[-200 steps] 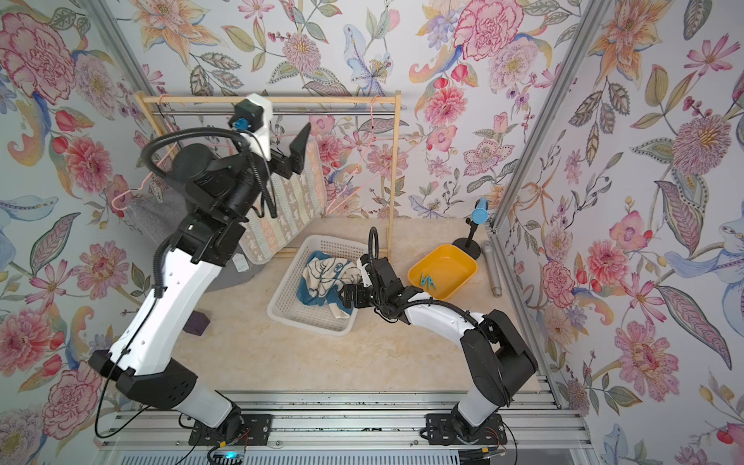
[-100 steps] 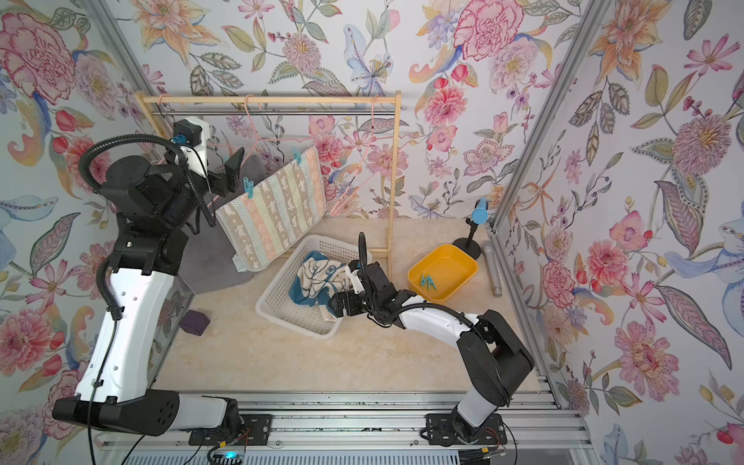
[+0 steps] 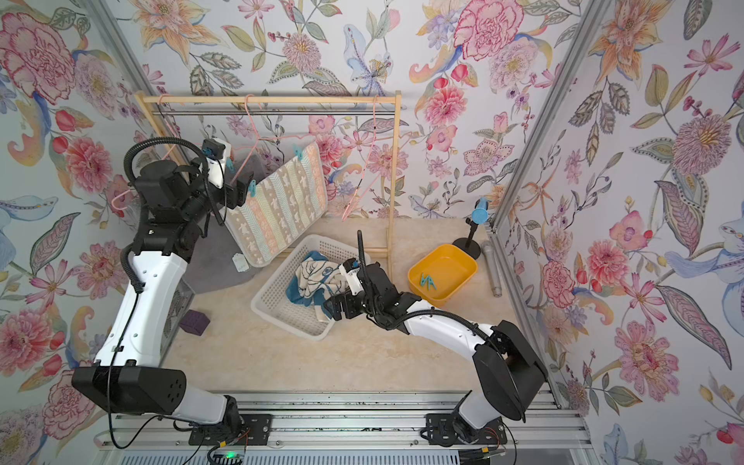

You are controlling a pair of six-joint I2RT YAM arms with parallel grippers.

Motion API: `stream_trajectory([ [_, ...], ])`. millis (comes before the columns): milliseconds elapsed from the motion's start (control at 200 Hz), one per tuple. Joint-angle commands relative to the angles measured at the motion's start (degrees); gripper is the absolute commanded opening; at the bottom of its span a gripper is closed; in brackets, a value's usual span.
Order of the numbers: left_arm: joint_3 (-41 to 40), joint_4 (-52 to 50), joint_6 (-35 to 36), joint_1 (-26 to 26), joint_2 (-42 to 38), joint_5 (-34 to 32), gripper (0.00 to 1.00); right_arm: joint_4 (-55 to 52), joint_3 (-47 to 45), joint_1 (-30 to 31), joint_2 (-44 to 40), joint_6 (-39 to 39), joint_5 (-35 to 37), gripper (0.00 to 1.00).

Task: Remove the clothespins securing towels to the hanger
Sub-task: Adjust the basket at the center of the board.

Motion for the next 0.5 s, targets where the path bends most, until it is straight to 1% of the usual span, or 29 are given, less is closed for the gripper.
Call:
stream_trajectory([
  [0,-1.0,1.9,0.9,0.2,-0.1,0.5,0.76,0.2,-1.5,0.4,-2.2,-2.1,1.7,1.00],
  [170,-1.8,3.2,0.3,0.3,-0.4,-1.3,0.76,-0.2,-2.6,0.4,-4.4,-3.6,3.9,1.00],
  [495,-2.3,5.3,-0.7,1.0,0.2,-1.1,0.76,1.5,-4.4,0.4,-8.0,-5.8,4.6,1.00],
])
